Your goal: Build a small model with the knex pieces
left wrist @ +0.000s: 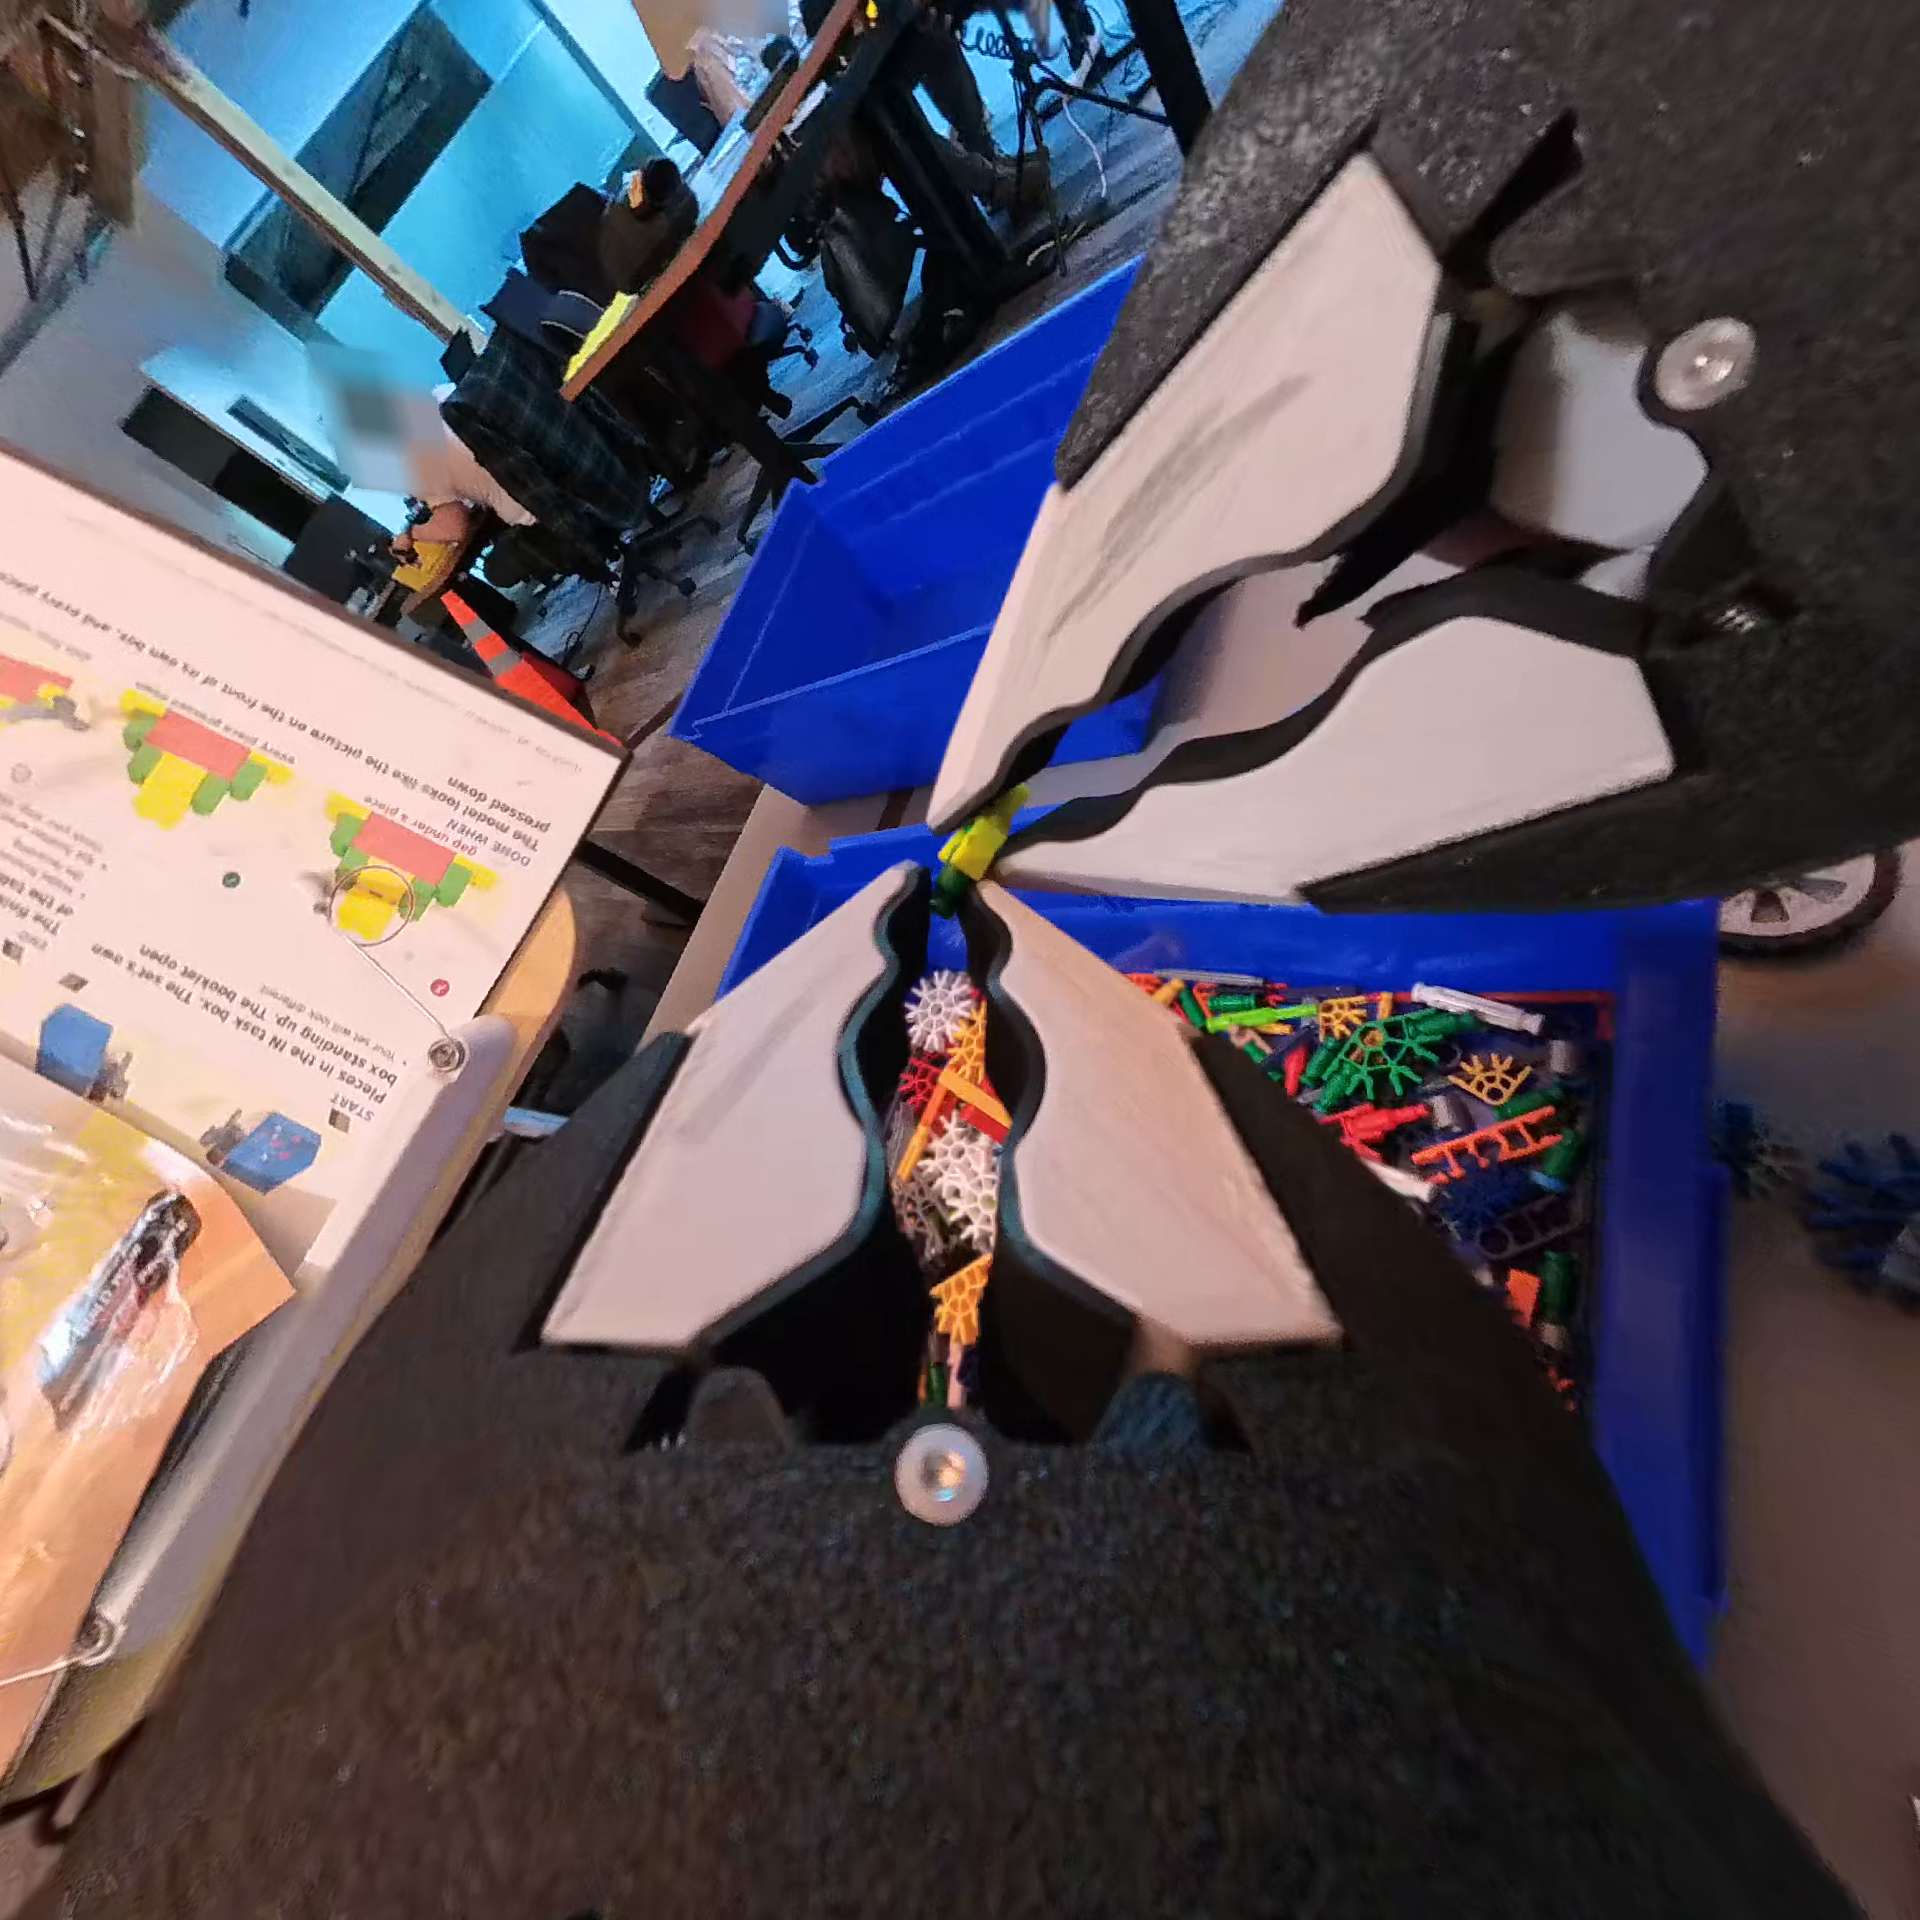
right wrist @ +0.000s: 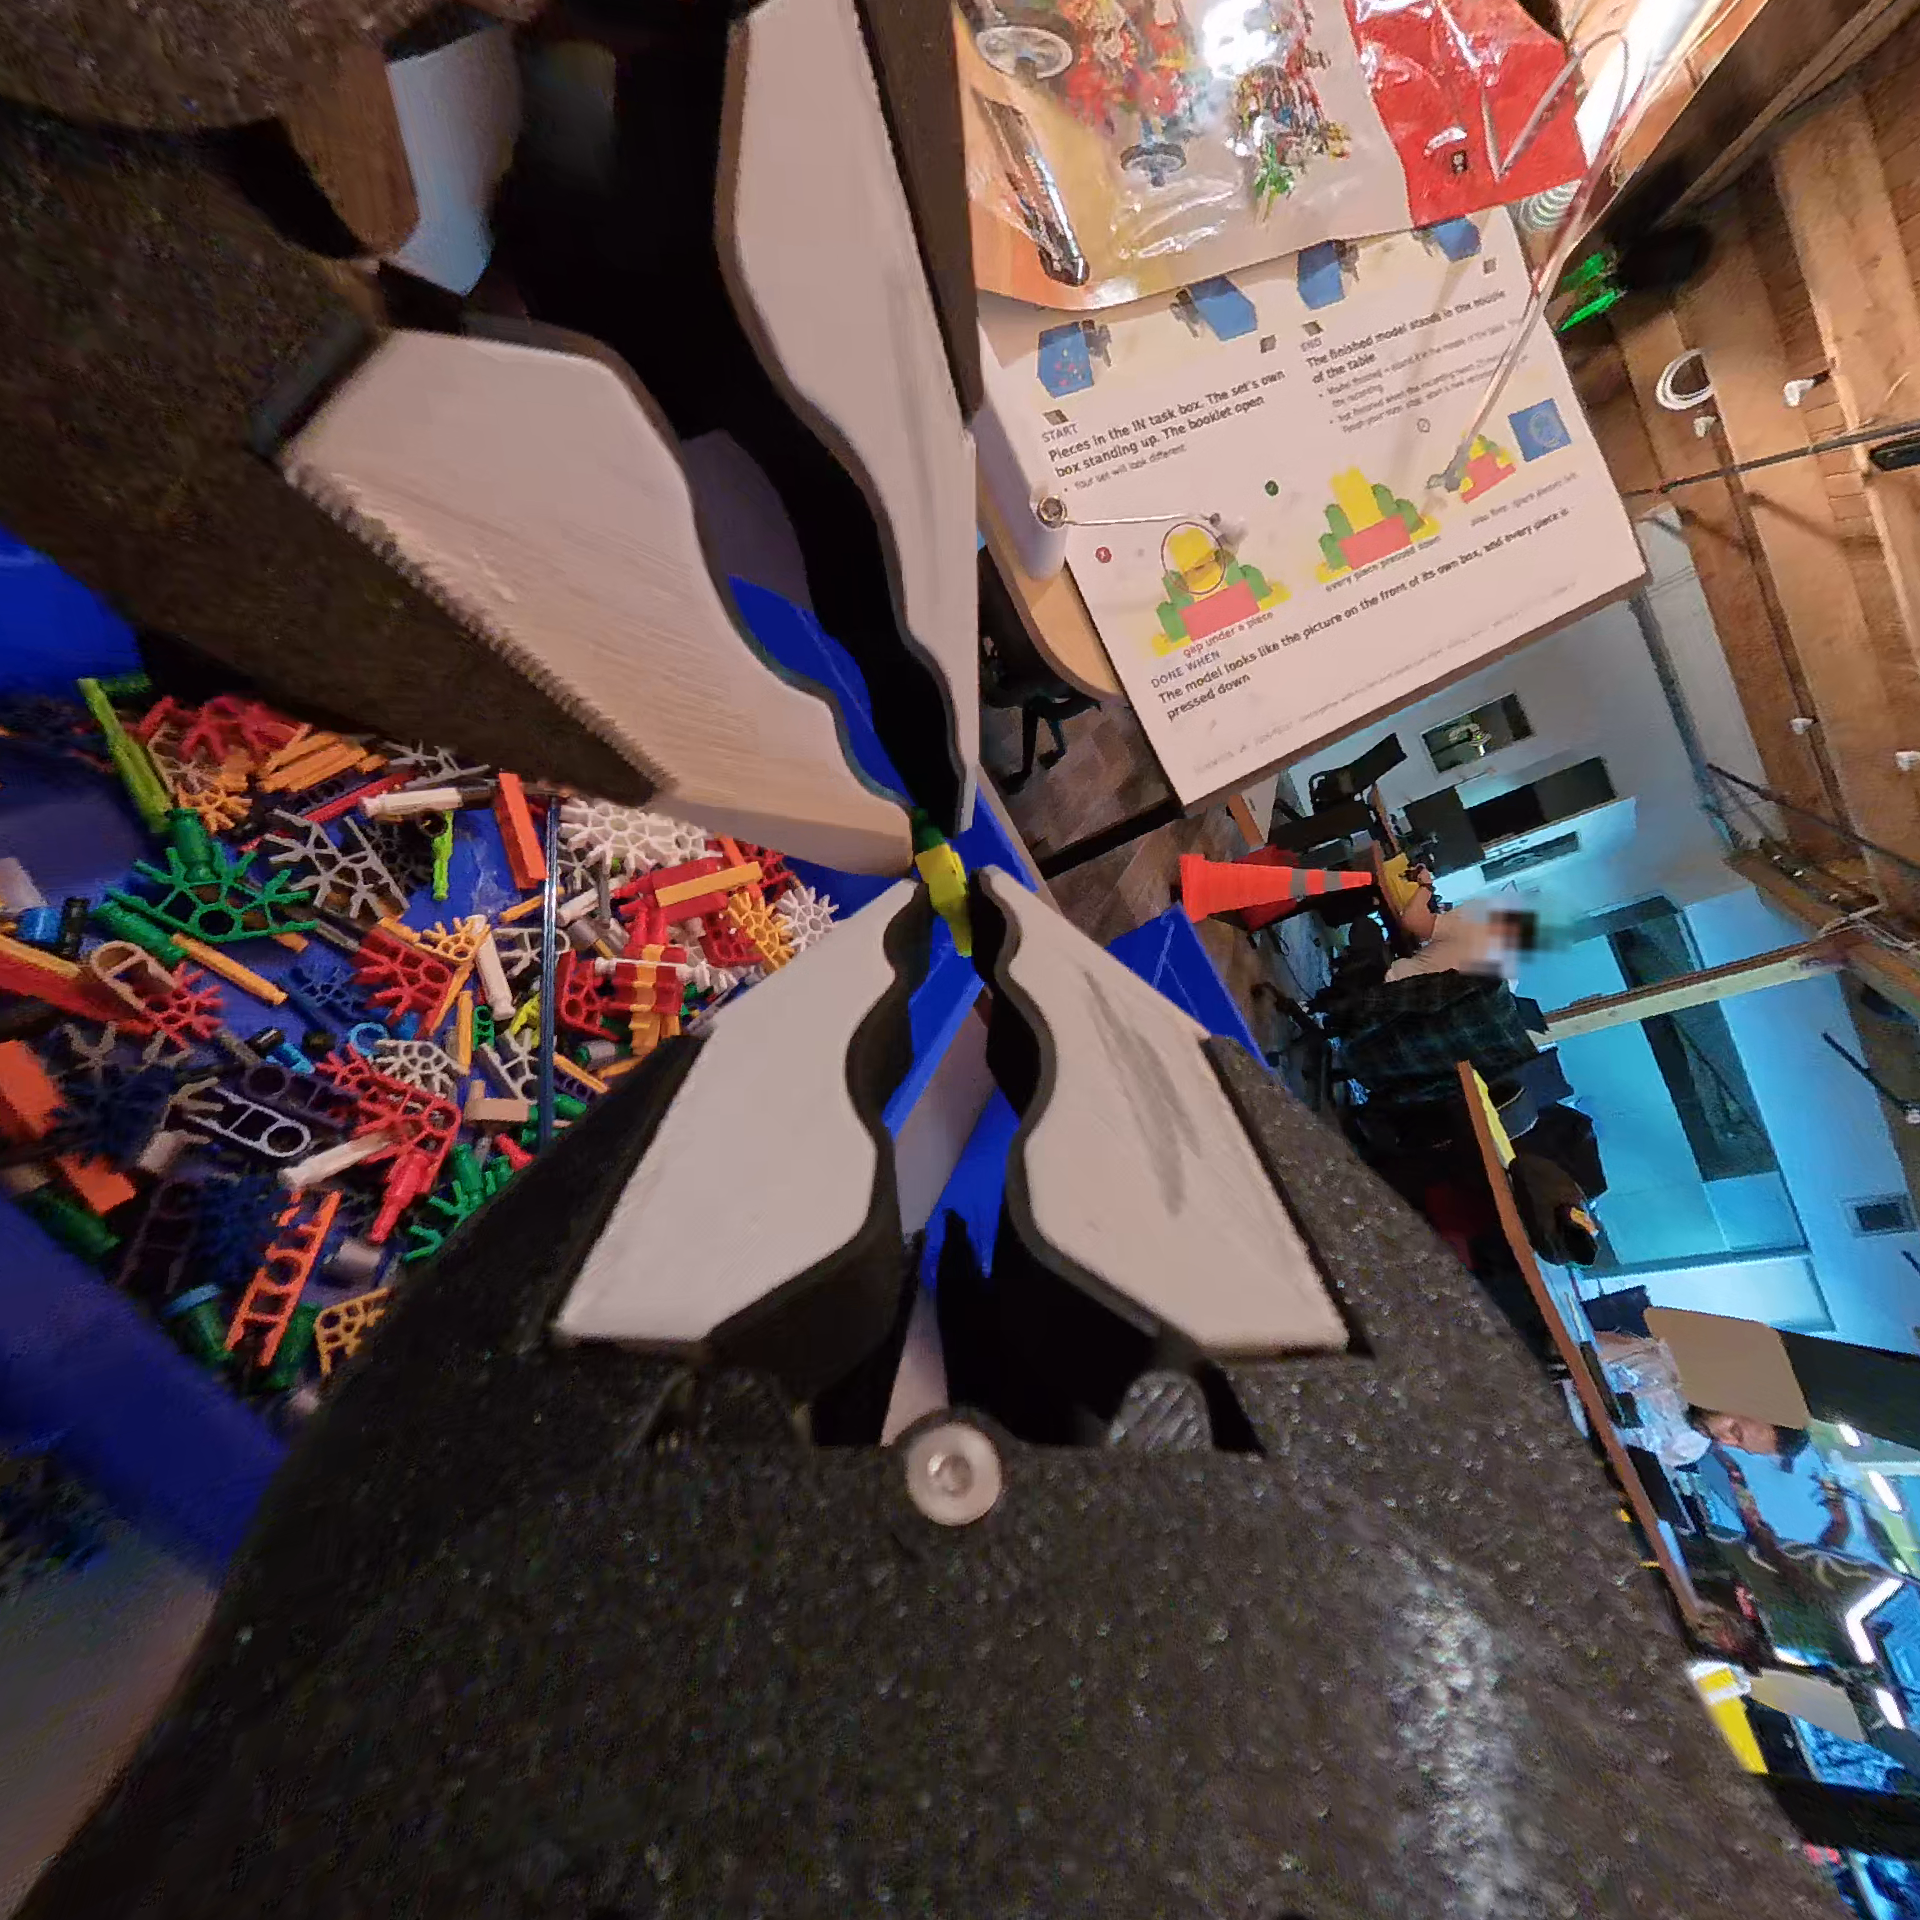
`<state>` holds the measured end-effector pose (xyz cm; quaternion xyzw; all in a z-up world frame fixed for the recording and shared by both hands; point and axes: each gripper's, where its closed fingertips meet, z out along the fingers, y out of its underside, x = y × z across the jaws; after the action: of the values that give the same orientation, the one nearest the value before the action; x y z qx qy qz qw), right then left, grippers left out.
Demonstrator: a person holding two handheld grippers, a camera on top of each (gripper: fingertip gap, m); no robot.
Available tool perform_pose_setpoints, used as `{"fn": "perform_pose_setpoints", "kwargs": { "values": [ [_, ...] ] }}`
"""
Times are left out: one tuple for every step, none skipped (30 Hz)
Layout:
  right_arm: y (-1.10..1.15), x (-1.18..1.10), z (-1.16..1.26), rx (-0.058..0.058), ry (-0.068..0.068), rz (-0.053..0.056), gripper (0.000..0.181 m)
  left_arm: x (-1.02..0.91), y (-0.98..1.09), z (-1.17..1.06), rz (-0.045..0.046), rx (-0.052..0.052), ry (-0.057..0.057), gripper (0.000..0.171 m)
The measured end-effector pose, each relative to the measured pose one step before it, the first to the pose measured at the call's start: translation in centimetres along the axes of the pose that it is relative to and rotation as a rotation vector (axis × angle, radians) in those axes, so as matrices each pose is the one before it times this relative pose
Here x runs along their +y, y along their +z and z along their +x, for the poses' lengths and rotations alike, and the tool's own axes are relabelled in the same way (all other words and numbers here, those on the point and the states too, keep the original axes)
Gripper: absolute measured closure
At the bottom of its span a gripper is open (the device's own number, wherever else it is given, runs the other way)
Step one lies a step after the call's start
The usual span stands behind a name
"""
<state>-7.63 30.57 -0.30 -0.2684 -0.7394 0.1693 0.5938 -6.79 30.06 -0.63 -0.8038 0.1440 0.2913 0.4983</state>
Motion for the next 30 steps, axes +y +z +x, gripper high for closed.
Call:
{"fn": "perform_pose_setpoints", "kwargs": {
  "values": [
    [0.135,-0.184,0.062,0.0007,-0.0078,0.0018,0.178,0.155,-0.017,-0.2,-0.00379,0.0085,-0.0075,0.169],
    [0.028,-0.208,0.149,-0.0016,0.0031,0.0038,0.178,0.034,-0.069,-0.209,0.00212,0.0028,-0.0065,0.169],
    [-0.044,-0.254,0.154,-0.0035,0.0015,0.0083,0.177,-0.091,-0.103,-0.227,0.01065,-0.0037,0.0078,0.169],
    [-0.063,-0.342,0.139,0.0009,0.0064,0.0116,0.177,-0.104,-0.212,-0.226,0.00557,-0.0021,0.0371,0.169],
    [-0.047,-0.366,0.225,0.0097,0.0072,0.0064,0.177,-0.163,-0.283,-0.255,-0.00257,0.0028,-0.0063,0.169],
    [0.053,-0.227,0.154,0.003,0.0104,-0.0005,0.177,-0.226,-0.235,-0.315,0.00664,-0.0097,-0.0094,0.169],
    [0.086,-0.138,0.102,-0.0015,0.0227,0.0018,0.177,-0.058,-0.089,-0.238,0.01034,-0.0104,-0.0076,0.169],
    [0.06,-0.075,0.087,0.0024,0.0109,0.0031,0.177,-0.053,-0.027,-0.197,0.01262,-0.003,-0.0254,0.169],
    [0.041,-0.023,0.065,0.0022,0.0083,0.0007,0.177,-0.055,0.016,-0.114,0.01201,0.004,-0.0298,0.17],
    [0.017,-0.04,0.077,-0.0037,0.0309,0.0052,0.177,-0.024,0.022,-0.075,0.00311,-0.0071,-0.0072,0.169],
    [-0.007,-0.018,0.08,-0.0053,0.0313,0.0069,0.178,-0.103,0.004,-0.097,0.00312,-0.0177,-0.0065,0.169],
    [0.047,0.097,-0.012,-0.007,0.0284,0.0018,0.178,-0.12,0.036,-0.04,0.00895,-0.007,-0.0254,0.17],
    [0.085,0.094,-0.063,-0.0093,0.0341,0.0052,0.177,0.051,0.106,0.029,0.00281,0.0025,-0.0129,0.169],
    [0.073,0.096,-0.036,-0.0069,0.0266,0.0031,0.177,0.025,0.069,-0.013,0.00498,0.0013,-0.0206,0.169],
    [0.069,0.1,-0.032,-0.0021,0.0119,-0.002,0.178,0.025,0.1,0.005,0.0071,0.0016,-0.0261,0.17],
    [0.053,0.023,-0.035,-0.0059,0.0211,0.0038,0.178,0.093,0.103,0.006,-0.00077,-0.0047,-0.0003,0.17],
    [0.046,-0.031,-0.013,-0.0162,0.0437,0.0091,0.178,-0.045,0.03,-0.051,0.00412,-0.0074,-0.0047,0.17],
    [0.066,0.061,-0.002,-0.0183,0.0397,0.0037,0.178,-0.057,0.017,-0.058,0.00658,-0.006,-0.0129,0.17],
    [0.037,0.119,0.009,0.006,-0.0149,-0.0034,0.178,0.037,0.085,-0.027,-0.00159,-0.0091,0.0072,0.17],
    [-0.026,0.099,-0.069,0.0011,-0.0126,-0.0009,0.178,0.081,0.105,0.023,-0.00797,-0.0079,0.0219,0.17],
    [-0.09,0.103,-0.179,-0.0216,0.0007,0.0074,0.178,0.07,0.02,0.104,-0.00261,0.0058,0.0272,0.169],
    [-0.075,0.232,-0.226,-0.03,-0.0162,0.002,0.177,0.069,-0.058,0.178,-0.00283,0.0299,0.036,0.169],
    [-0.032,0.208,-0.266,-0.0188,-0.0227,-0.0084,0.177,0.292,-0.032,0.286,-0.02504,0.0525,0.0242,0.169],
    [-0.129,-0.113,-0.087,0.0041,-0.0489,0.0047,0.177,0.235,-0.005,0.238,-0.02745,0.041,0.0125,0.168],
    [-0.037,0.079,-0.143,-0.0075,-0.053,-0.013,0.176,-0.131,-0.143,0.056,0.00919,0.0015,0.0526,0.168],
    [0.051,0.152,-0.234,-0.0214,-0.0167,-0.0186,0.176,0.153,-0.012,0.116,-0.00678,-0.0029,0.0651,0.166],
    [-0.074,-0.041,-0.039,-0.0108,-0.0111,0.0018,0.176,0.178,0.04,0.161,-0.01886,0.0008,0.0398,0.166],
    [-0.136,0.04,0.063,0.0005,-0.0247,-0.002,0.176,-0.106,-0.094,-0.007,0.00076,-0.0151,0.0617,0.165],
    [-0.055,0.324,0.071,0.0068,-0.0356,-0.0247,0.176,-0.135,-0.202,-0.164,0.00606,-0.0222,0.0565,0.166],
    [-0.119,-0.003,-0.04,-0.002,-0.0188,-0.0003,0.176,-0.285,-0.265,-0.103,0.01229,-0.0071,0.0111,0.166]
  ]
}}
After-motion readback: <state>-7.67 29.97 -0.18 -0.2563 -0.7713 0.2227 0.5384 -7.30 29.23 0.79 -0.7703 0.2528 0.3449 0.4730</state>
